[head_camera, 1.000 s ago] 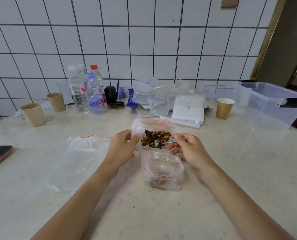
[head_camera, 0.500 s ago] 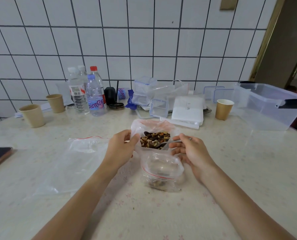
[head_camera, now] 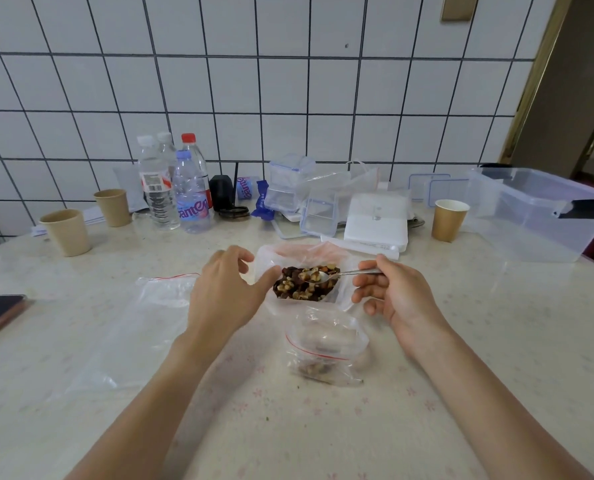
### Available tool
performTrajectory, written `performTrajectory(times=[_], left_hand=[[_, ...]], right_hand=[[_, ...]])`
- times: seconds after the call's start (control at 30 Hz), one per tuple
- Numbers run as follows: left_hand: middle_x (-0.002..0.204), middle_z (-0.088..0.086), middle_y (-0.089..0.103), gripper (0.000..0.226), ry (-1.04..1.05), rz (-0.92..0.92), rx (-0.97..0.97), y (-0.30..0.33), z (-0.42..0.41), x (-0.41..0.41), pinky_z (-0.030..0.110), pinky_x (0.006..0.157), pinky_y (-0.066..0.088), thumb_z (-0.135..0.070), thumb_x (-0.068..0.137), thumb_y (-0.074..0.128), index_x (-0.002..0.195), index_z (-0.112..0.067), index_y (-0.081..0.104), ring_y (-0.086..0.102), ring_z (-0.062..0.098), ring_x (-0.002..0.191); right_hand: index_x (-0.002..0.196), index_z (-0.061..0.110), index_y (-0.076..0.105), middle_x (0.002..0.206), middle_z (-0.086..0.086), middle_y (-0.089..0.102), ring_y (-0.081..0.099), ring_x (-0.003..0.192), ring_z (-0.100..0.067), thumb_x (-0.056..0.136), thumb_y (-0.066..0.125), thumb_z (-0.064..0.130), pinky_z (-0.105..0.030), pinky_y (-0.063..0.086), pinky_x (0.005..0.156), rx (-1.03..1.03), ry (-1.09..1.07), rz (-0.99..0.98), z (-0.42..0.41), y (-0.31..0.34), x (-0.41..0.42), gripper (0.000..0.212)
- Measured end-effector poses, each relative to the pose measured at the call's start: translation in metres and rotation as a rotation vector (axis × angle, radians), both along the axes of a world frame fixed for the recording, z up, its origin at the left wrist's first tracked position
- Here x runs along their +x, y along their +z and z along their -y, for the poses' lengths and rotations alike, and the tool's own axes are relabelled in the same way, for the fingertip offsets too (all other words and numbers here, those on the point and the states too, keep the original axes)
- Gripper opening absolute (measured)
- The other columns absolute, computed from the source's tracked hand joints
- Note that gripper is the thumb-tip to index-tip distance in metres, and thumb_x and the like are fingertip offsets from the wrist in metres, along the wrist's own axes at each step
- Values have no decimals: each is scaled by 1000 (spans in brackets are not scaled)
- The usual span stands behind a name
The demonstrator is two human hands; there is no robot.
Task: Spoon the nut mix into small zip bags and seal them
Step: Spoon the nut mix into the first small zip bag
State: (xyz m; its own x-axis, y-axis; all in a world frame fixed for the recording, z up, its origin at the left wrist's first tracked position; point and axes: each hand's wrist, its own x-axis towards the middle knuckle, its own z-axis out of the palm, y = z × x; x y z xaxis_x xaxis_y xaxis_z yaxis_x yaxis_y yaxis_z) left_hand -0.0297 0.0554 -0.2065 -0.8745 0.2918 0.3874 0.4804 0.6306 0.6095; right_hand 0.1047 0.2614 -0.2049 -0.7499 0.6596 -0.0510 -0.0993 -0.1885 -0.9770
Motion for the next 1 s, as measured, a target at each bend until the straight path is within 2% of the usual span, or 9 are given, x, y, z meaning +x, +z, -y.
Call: performTrajectory(times=[0.1,0.2,0.3,0.4,0.57,0.67,0.77,0.87,1.0], left_hand=[[82,-11,62,42,-56,-9,104,15,2,8,28,62,47,-66,79,74,90,-28,59,59,9,74],[68,-8,68,39,-212,132,21,25,5,15,26,59,46,-67,78,73,77,-29,66,64,11,66],[66,-9,73,44,-327,275,-200,26,5,21,23,58,45,-72,81,66,78,-28,70,69,4,61],[70,-8,75,47,-396,329,-262,22,4,27,24,63,49,-73,84,62,79,-28,73,71,4,62],[65,-10,73,23,-473,346,-315,25,4,32,18,59,44,-55,91,68,87,-34,76,67,1,60],[69,-12,74,11,-520,363,-286,28,5,31,12,50,44,-40,92,74,90,-30,78,68,2,60],[80,-7,77,11,-577,417,-221,34,11,30,19,55,50,-39,92,74,91,-29,79,73,7,69],[85,-5,77,9,-657,458,-171,41,20,28,20,58,51,-38,92,74,88,-31,79,74,8,74],[83,-3,77,9,-700,480,-201,43,26,25,18,58,50,-38,93,74,84,-35,77,72,7,73]], right_hand=[[91,4,66,64,-12,67,64,49,-25,110,43,26,-27,36,38,9,18,-32,-3,7,5,37],[87,5,64,59,-10,61,62,47,-26,110,41,27,-26,35,38,21,43,-53,-9,17,12,39],[84,6,62,56,-8,55,59,44,-26,109,41,25,-24,34,38,51,107,-49,-17,26,21,37],[82,6,62,56,-10,52,56,44,-27,108,44,26,-26,34,39,145,180,13,-22,32,29,37],[82,6,61,55,-10,49,54,43,-27,110,44,31,-31,37,45,438,278,104,-16,35,37,41],[77,5,55,51,-4,40,44,42,-25,110,42,40,-31,37,47,629,291,39,-6,38,39,50],[72,6,51,48,8,33,31,43,-17,110,41,38,-25,29,47,760,300,-103,5,37,41,51],[68,12,49,46,16,36,32,42,-5,110,40,35,-14,30,49,849,271,-196,10,34,43,49],[67,15,49,51,6,36,29,44,-7,107,41,43,-17,29,48,818,276,-275,12,34,43,49]])
